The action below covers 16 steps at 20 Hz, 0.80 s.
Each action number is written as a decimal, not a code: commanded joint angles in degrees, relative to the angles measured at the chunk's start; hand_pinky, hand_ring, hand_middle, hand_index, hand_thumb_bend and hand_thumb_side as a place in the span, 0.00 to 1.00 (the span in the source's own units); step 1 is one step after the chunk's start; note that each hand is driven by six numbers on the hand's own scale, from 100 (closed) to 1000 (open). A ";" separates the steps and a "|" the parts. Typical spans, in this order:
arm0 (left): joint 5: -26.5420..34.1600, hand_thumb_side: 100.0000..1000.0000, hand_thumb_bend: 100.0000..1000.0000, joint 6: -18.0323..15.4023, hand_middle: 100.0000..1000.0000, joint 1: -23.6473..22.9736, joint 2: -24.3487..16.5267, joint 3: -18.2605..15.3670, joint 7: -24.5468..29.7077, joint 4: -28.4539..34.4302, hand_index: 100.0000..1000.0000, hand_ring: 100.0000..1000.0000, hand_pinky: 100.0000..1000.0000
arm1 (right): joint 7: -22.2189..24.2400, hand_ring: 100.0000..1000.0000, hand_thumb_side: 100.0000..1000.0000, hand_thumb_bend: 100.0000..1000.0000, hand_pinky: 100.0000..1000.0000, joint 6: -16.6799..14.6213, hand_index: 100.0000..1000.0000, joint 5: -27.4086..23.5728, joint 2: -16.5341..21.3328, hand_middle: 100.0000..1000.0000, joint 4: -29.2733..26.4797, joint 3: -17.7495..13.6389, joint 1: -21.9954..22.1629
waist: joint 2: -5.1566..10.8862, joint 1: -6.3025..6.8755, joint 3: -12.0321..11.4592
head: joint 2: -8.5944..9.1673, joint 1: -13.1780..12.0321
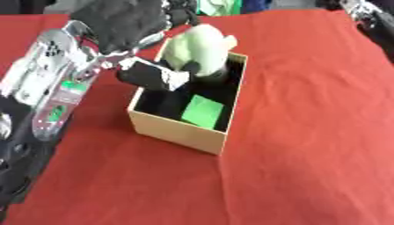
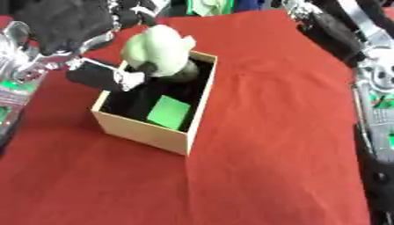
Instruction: Pick up objects on the table and place them in the box.
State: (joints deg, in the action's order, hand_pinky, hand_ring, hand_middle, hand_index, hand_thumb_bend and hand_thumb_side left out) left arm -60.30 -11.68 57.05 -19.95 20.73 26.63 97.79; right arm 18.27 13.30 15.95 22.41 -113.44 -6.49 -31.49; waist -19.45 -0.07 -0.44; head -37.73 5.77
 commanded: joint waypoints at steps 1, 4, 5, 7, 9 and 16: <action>4.29 0.90 0.26 0.52 0.83 1.36 -2.23 -2.09 1.65 2.38 0.84 0.86 0.62 | -0.19 0.76 0.75 0.00 0.79 0.05 1.00 -0.35 0.56 0.55 -1.15 -0.42 -0.57 | 1.65 -0.06 0.05 | -0.73 1.03; 8.47 0.93 0.26 0.85 0.82 1.85 -3.45 -3.17 2.90 2.79 0.84 0.86 0.61 | -0.17 0.76 0.75 0.00 0.79 0.03 1.00 -0.43 0.57 0.55 -1.15 -0.39 -0.63 | 1.83 -0.08 0.07 | -1.70 2.14; 9.66 0.94 0.25 0.93 0.82 2.00 -3.82 -3.46 3.27 2.83 0.83 0.86 0.61 | -0.16 0.76 0.75 0.00 0.79 0.02 1.00 -0.45 0.56 0.55 -1.15 -0.37 -0.64 | 1.87 -0.08 0.08 | -1.90 2.38; 11.54 0.94 0.23 1.13 0.82 2.21 -4.38 -4.02 3.80 2.81 0.83 0.85 0.60 | -0.16 0.76 0.75 0.00 0.79 0.00 1.00 -0.50 0.55 0.55 -1.15 -0.36 -0.64 | 1.92 -0.09 0.12 | -2.09 2.68; 12.33 0.93 0.21 1.43 0.81 2.32 -4.75 -4.42 4.15 2.74 0.83 0.85 0.60 | -0.19 0.76 0.75 0.00 0.79 0.01 1.00 -0.54 0.56 0.55 -1.15 -0.36 -0.60 | 1.92 -0.12 0.16 | -2.15 2.98; 13.91 0.93 0.08 2.79 0.79 2.04 -4.82 -5.62 3.46 3.03 0.82 0.83 0.57 | -0.40 0.76 0.75 0.00 0.79 -0.01 1.00 -0.59 0.54 0.55 -1.15 -0.49 -0.56 | 1.84 -0.31 0.15 | -2.36 3.58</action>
State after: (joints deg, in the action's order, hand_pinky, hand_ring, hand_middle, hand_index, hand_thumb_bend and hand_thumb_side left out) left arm -47.01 -9.29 58.02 -23.67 16.19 30.41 99.75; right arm 18.17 13.26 15.54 22.12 -113.44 -6.50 -31.48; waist -18.94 -0.29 -0.33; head -39.68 9.09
